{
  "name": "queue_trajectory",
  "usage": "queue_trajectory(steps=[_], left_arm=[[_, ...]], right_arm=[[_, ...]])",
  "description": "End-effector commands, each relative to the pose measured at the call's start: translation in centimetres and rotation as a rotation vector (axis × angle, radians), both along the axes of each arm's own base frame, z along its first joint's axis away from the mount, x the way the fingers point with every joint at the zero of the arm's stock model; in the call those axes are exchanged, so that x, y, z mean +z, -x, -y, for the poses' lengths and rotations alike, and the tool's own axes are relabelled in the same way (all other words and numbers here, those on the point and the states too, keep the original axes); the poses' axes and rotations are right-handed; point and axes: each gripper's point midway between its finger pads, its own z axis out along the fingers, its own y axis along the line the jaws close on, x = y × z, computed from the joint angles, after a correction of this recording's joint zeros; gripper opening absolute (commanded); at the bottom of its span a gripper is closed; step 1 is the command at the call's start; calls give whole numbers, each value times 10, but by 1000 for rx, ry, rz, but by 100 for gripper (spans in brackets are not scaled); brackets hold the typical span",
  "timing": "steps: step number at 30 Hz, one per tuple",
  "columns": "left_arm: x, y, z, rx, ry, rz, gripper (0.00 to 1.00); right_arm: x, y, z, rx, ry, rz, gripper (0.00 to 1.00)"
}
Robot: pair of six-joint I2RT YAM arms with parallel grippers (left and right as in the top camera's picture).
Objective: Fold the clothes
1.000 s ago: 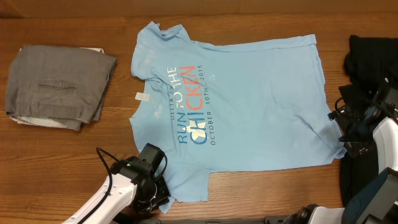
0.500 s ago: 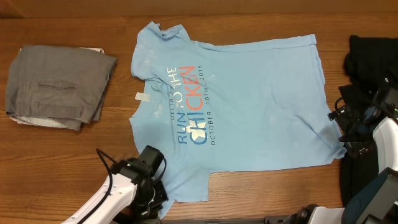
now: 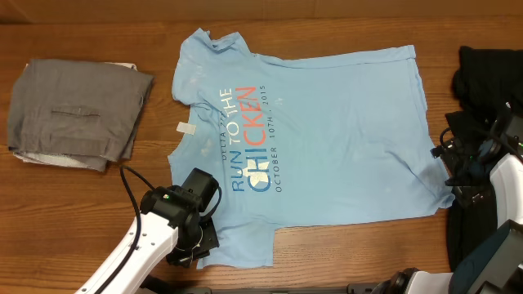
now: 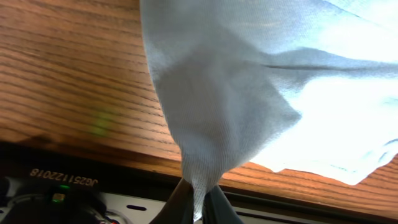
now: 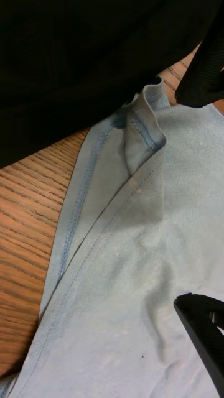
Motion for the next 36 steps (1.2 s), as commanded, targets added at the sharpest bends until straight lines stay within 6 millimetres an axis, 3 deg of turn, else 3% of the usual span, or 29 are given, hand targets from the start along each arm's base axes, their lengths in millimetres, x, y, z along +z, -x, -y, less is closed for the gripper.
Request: queue_trajectory(steps=[1, 14, 19, 26, 28, 33, 36], left_arm=[[2, -5, -3, -33, -23, 23, 6], [0, -3, -3, -33, -24, 20, 4], [-23, 13, 3, -20, 35, -26, 4], [-49, 29, -4, 30, 23, -54, 4], [-50, 29, -4, 29, 20, -52, 9], [-50, 28, -4, 29, 23, -48, 41], [-50, 28, -4, 28, 23, -49, 43]], right_arm=[[3, -2, 0, 2, 6, 13, 100], [3, -2, 0, 2, 6, 13, 100], [3, -2, 0, 2, 6, 13, 100], [3, -2, 0, 2, 6, 13, 100], [3, -2, 0, 2, 6, 13, 100], [3, -2, 0, 2, 6, 13, 100], [3, -2, 0, 2, 6, 13, 100]])
